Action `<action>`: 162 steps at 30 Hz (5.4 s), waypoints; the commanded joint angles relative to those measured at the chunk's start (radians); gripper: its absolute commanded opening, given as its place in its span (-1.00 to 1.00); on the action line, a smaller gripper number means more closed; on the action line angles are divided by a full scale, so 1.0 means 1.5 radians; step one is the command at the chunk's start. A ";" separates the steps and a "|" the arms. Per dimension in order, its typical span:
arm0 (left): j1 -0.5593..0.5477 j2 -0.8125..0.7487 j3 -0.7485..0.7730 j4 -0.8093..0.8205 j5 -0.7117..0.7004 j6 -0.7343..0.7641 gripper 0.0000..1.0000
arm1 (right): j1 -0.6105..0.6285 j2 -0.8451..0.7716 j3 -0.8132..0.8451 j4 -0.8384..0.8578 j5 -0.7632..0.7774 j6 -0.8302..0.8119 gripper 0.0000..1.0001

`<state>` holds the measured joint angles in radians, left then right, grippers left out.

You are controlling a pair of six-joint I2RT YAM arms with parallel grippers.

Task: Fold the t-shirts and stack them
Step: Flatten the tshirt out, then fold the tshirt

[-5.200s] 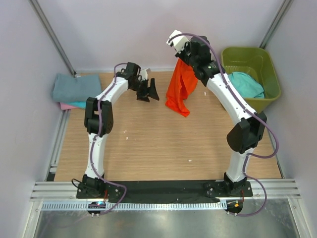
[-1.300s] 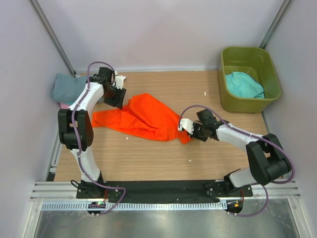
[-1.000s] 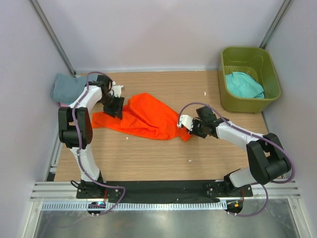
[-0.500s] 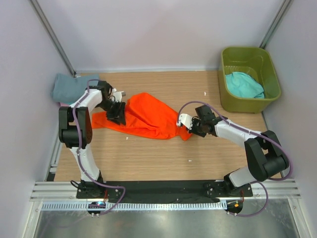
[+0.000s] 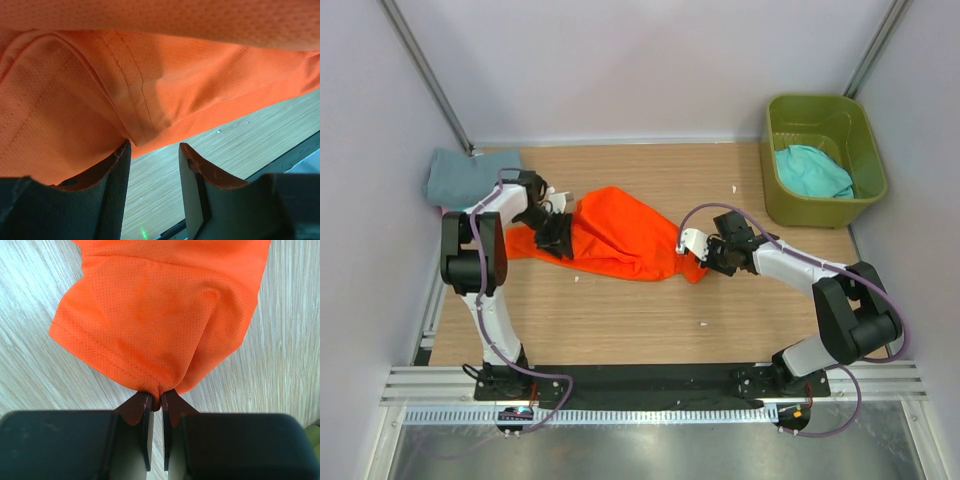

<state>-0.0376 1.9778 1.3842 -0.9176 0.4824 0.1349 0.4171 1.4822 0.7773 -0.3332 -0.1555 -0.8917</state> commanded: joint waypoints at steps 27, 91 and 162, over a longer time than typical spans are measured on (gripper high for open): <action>0.005 -0.109 0.166 -0.049 0.044 0.042 -1.00 | -0.084 -0.008 0.161 0.006 0.063 0.109 -0.97; 0.005 -0.524 0.624 -0.091 -0.074 0.040 -1.00 | -0.155 -0.245 0.985 -0.351 0.037 0.308 -0.98; 0.011 0.017 0.347 0.117 -0.102 0.047 -1.00 | -0.191 0.303 0.620 -0.086 -0.003 0.263 -0.98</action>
<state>-0.0204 2.0651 1.9331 -0.7238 0.3096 0.1905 0.1333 1.9911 1.7168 -0.4244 -0.1364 -0.5156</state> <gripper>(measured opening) 0.005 0.111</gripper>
